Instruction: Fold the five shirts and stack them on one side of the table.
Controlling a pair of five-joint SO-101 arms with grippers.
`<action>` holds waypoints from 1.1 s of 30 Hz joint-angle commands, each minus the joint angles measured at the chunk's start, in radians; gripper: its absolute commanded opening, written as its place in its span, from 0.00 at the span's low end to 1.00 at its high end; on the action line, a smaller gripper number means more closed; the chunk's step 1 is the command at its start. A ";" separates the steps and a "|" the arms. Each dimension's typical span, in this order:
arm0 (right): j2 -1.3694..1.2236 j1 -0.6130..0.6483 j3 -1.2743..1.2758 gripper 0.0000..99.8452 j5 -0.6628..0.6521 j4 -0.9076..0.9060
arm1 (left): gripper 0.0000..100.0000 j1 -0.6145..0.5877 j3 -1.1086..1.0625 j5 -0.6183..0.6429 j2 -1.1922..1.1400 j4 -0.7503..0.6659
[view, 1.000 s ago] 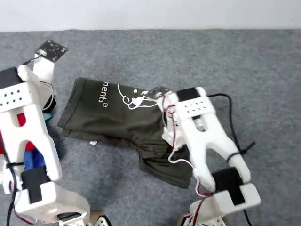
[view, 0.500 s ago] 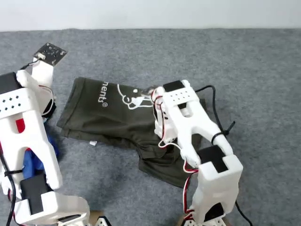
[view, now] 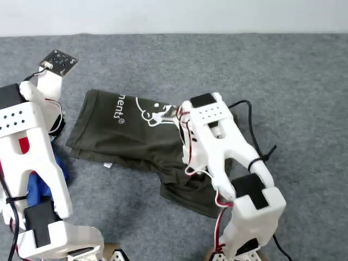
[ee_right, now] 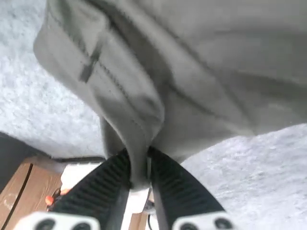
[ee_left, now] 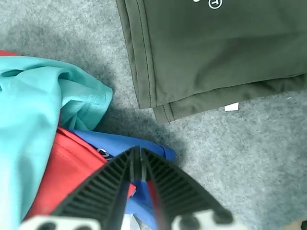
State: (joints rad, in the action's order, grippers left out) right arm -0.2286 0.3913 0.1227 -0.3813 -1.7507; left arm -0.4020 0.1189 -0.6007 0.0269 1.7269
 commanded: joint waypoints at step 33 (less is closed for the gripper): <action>0.329 -0.077 0.092 0.21 -0.080 -0.035 | 0.01 0.008 0.002 0.008 0.051 0.018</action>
State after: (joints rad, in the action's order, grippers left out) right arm 0.0368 0.3268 0.2869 -0.4764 -1.7538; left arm -0.4020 0.1189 -0.6007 0.0284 1.7269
